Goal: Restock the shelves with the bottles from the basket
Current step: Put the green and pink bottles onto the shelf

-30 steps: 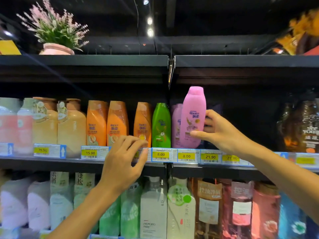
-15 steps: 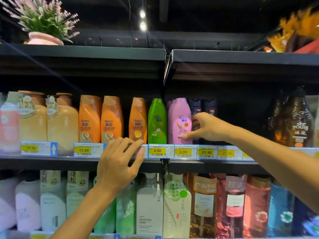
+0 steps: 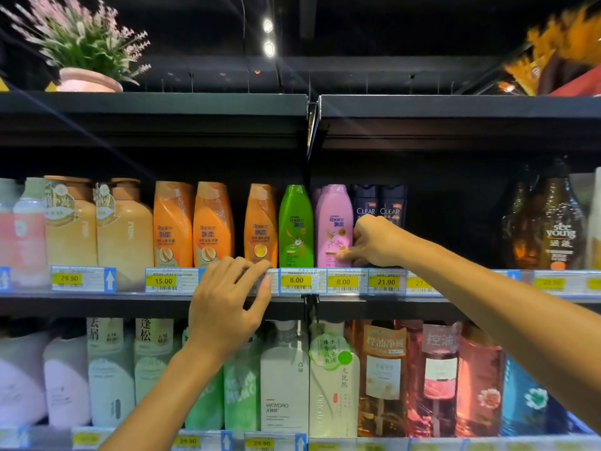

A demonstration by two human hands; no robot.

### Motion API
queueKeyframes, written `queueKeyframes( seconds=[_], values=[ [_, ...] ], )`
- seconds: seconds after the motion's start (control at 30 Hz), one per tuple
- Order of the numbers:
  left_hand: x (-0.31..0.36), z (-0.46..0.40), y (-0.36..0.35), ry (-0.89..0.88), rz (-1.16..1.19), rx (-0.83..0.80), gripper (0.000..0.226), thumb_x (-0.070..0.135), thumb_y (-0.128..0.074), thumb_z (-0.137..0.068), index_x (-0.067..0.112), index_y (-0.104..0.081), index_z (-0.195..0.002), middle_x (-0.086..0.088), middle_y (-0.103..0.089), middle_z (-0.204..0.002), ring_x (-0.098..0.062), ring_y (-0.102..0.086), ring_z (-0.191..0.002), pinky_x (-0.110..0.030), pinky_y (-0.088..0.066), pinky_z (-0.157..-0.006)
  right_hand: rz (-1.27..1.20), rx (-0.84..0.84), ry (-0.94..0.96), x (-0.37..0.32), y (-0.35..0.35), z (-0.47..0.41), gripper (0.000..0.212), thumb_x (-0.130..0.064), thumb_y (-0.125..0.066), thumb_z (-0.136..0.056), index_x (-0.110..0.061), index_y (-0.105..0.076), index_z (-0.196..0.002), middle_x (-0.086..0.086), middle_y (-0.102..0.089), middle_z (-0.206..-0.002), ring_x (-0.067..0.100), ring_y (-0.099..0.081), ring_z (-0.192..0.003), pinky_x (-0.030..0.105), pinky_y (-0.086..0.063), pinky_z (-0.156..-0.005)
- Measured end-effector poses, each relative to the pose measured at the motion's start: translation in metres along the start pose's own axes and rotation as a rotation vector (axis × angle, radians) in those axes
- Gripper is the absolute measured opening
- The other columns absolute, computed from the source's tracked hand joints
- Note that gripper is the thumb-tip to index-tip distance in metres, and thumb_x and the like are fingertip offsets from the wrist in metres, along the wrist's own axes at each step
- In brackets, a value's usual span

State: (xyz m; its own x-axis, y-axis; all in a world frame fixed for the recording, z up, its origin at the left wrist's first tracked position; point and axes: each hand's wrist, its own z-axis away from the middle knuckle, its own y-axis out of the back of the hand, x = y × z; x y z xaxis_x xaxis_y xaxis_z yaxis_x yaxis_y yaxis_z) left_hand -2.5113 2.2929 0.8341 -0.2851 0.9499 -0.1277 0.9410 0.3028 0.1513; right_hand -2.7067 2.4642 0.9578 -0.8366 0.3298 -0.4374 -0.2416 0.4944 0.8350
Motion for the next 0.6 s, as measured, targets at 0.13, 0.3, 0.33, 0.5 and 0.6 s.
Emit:
queueKeyframes(
  seconds=[0.13,0.3,0.33,0.5,0.6],
  values=[
    [0.000,-0.001,0.001,0.003,-0.006,-0.008,0.028,0.028,-0.056,-0.098,0.010,-0.074,-0.110,0.000,-0.066,-0.091,-0.021,-0.058,-0.084,-0.033,-0.045,-0.080,0.072,0.005,0.003,-0.003,-0.001,0.000,0.026,-0.027,-0.076,-0.087,-0.005,-0.070,-0.100,0.008,-0.076,-0.095,0.020,-0.075,-0.083,0.036,-0.061,-0.082],
    [0.002,-0.004,0.004,0.029,-0.011,-0.101,0.029,0.030,-0.053,-0.100,0.011,-0.072,-0.112,0.000,-0.065,-0.092,-0.022,-0.058,-0.085,-0.035,-0.046,-0.079,0.149,-0.013,-0.004,-0.004,-0.001,0.005,0.034,-0.035,-0.074,-0.089,-0.003,-0.068,-0.095,0.010,-0.072,-0.090,0.027,-0.071,-0.085,0.036,-0.058,-0.073],
    [0.003,-0.005,0.007,0.033,-0.001,-0.139,0.030,0.030,-0.053,-0.100,0.011,-0.071,-0.114,0.001,-0.065,-0.093,-0.022,-0.058,-0.087,-0.036,-0.047,-0.079,0.176,-0.006,0.001,-0.003,0.000,0.010,0.038,-0.040,-0.072,-0.089,-0.002,-0.067,-0.091,0.010,-0.070,-0.087,0.029,-0.069,-0.083,0.033,-0.053,-0.066],
    [0.005,-0.011,0.040,0.047,0.085,-0.221,0.036,0.026,-0.057,-0.099,0.015,-0.065,-0.132,0.000,-0.062,-0.130,-0.017,-0.058,-0.120,-0.034,-0.048,-0.102,0.210,0.272,0.114,0.007,0.007,0.045,0.057,-0.057,-0.068,-0.087,-0.009,-0.064,-0.118,0.006,-0.072,-0.105,0.021,-0.068,-0.093,0.032,-0.056,-0.074],
    [0.006,-0.008,0.069,0.066,0.031,-0.197,0.037,0.022,-0.059,-0.097,0.013,-0.064,-0.133,-0.003,-0.058,-0.138,-0.020,-0.056,-0.128,-0.035,-0.046,-0.107,0.120,0.553,0.385,0.002,-0.012,0.073,0.054,-0.053,-0.065,-0.090,-0.023,-0.059,-0.134,-0.003,-0.066,-0.129,0.019,-0.061,-0.118,0.041,-0.052,-0.098]
  ],
)
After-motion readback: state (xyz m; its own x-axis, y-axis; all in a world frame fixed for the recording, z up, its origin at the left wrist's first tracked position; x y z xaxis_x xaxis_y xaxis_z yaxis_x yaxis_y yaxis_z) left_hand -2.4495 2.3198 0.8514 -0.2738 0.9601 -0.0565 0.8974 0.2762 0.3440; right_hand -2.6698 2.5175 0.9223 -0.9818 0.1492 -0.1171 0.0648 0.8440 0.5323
